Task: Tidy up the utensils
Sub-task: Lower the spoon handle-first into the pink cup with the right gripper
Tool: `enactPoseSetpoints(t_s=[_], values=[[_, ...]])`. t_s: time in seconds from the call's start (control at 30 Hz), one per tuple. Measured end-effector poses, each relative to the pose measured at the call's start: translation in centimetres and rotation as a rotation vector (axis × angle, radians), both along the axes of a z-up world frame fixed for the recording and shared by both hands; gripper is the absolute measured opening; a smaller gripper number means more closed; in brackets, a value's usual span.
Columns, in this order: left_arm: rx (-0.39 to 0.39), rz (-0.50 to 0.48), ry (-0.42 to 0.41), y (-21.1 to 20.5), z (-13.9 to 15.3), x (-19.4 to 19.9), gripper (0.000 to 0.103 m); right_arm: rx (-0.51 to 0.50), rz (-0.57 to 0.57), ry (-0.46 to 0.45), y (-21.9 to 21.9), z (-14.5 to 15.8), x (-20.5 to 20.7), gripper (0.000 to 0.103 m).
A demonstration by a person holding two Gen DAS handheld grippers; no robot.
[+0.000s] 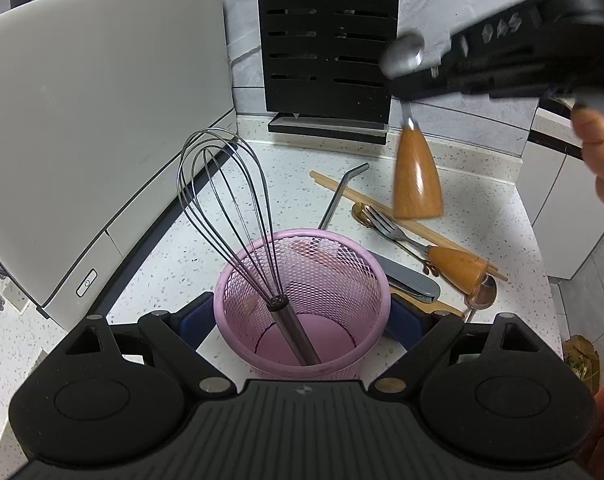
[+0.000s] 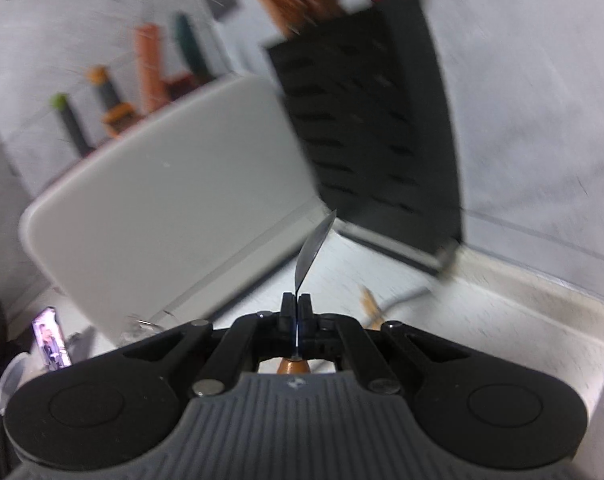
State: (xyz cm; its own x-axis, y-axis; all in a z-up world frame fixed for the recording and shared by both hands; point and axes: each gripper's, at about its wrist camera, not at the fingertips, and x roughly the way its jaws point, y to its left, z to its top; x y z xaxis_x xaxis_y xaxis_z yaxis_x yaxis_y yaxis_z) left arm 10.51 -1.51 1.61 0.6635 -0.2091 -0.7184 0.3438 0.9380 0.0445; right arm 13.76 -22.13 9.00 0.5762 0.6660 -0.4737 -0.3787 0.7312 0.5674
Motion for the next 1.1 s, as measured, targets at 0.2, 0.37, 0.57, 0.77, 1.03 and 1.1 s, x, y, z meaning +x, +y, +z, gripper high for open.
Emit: enactPoseSetpoints(t_s=[0.2,0.37,0.57,0.77,1.03,1.1], values=[[-0.008,0.000,-0.002,0.2,0.0,-0.2,0.103,0.079,0.067,-0.185,1.6,2.2,-2.5,0.000],[-0.014,-0.002,-0.003,0.3,0.0,-0.2,0.103,0.086,0.146,-0.241,3.6,2.2,-3.5,0.000],[-0.010,-0.008,-0.005,0.3,-0.1,-0.3,0.103,0.018,0.208,-0.291,5.8,1.1,-4.4,0.000],[-0.012,-0.007,-0.005,0.3,-0.1,-0.3,0.103,-0.007,0.281,-0.347,6.6,-0.1,-5.6,0.000],[-0.012,-0.008,-0.007,0.0,-0.1,-0.2,0.103,-0.053,0.347,-0.387,6.9,-2.1,-5.3,0.000],[-0.012,-0.008,-0.008,0.0,-0.1,-0.2,0.103,-0.063,0.365,-0.369,6.8,-2.5,-5.2,0.000]])
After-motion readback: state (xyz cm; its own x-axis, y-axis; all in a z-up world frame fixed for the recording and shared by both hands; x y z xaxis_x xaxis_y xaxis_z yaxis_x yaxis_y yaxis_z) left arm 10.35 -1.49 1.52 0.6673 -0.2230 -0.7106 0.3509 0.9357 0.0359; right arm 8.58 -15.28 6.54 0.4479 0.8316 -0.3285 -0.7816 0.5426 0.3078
